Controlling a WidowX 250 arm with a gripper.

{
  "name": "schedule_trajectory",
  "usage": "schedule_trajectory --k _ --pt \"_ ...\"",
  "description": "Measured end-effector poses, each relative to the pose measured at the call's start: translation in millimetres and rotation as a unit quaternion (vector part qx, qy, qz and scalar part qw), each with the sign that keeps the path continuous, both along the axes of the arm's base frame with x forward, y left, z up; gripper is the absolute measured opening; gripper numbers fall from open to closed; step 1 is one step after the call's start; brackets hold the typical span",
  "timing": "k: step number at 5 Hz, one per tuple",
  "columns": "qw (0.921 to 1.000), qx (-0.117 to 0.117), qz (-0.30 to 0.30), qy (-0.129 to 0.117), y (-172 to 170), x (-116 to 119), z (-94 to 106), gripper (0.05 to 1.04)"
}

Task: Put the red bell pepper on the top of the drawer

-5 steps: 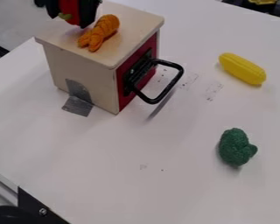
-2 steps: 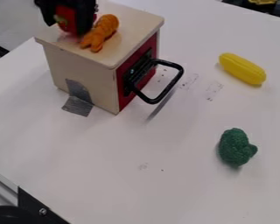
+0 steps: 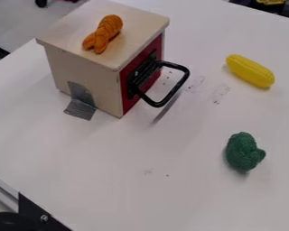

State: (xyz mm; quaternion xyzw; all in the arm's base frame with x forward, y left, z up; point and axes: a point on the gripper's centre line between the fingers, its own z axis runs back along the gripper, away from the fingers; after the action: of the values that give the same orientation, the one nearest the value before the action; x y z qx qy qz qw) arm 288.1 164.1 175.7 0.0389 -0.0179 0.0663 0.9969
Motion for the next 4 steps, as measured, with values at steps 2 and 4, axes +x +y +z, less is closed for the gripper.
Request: schedule_trajectory --k 2,4 --pt "0.9997 0.014 -0.003 0.018 3 -6 -9.3 0.999" --pt "0.9997 0.016 -0.007 0.018 0 -8 -33.8 0.999"
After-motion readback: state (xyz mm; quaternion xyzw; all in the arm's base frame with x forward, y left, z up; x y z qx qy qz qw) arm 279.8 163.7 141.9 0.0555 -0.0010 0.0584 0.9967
